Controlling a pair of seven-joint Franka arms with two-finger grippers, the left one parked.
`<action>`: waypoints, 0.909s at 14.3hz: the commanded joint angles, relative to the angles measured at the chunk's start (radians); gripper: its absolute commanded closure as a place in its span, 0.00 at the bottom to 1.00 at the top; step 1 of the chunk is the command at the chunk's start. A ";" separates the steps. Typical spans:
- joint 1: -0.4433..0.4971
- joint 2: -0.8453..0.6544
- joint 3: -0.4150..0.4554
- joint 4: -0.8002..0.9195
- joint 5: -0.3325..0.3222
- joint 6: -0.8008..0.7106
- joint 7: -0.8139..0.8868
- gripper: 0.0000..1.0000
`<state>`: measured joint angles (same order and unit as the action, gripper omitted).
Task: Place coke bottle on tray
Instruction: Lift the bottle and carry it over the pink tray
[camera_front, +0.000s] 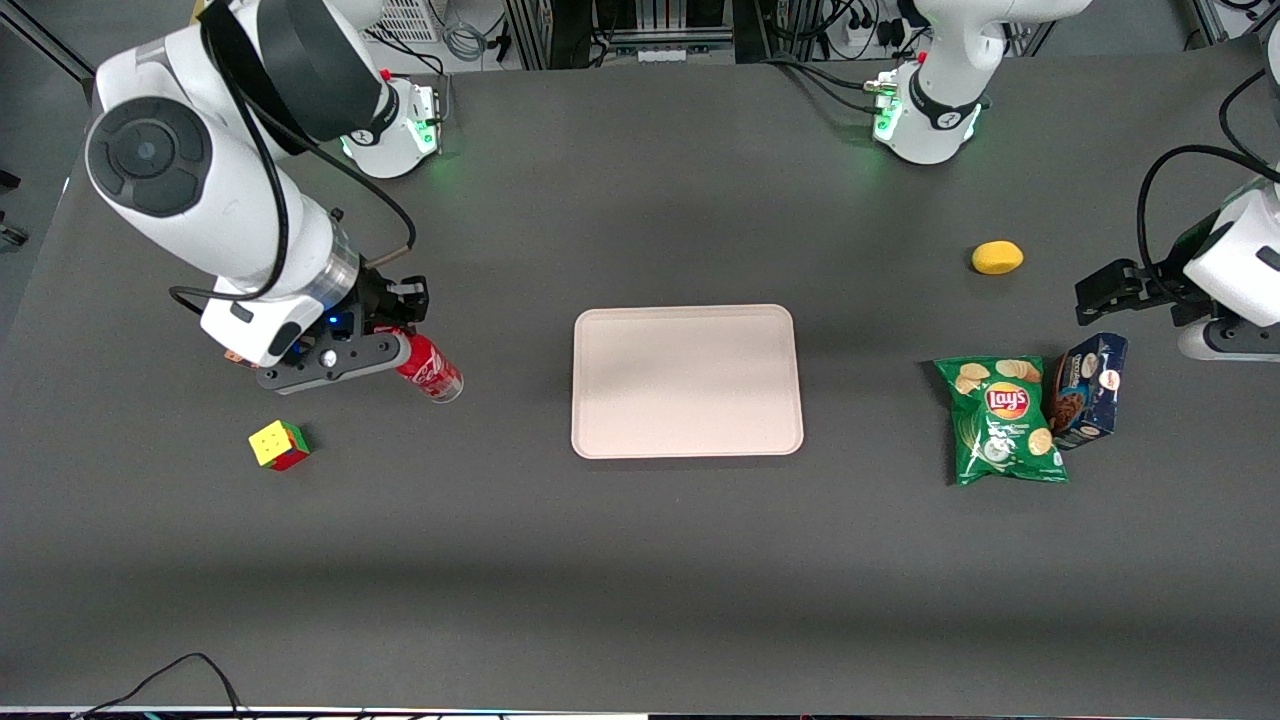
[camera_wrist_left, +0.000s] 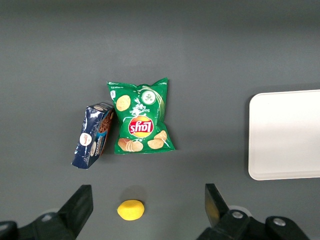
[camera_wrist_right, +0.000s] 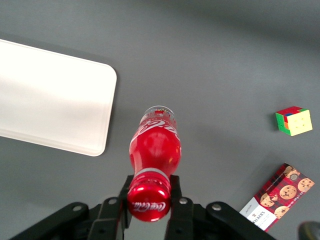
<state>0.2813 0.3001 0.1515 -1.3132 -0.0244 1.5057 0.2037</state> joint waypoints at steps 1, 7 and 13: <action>0.033 0.007 0.008 0.025 0.056 -0.019 0.075 1.00; 0.341 0.011 -0.102 0.029 0.081 0.033 0.334 1.00; 0.418 0.100 -0.136 -0.018 0.107 0.188 0.364 1.00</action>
<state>0.6954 0.3399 0.0389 -1.3221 0.0680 1.6271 0.5711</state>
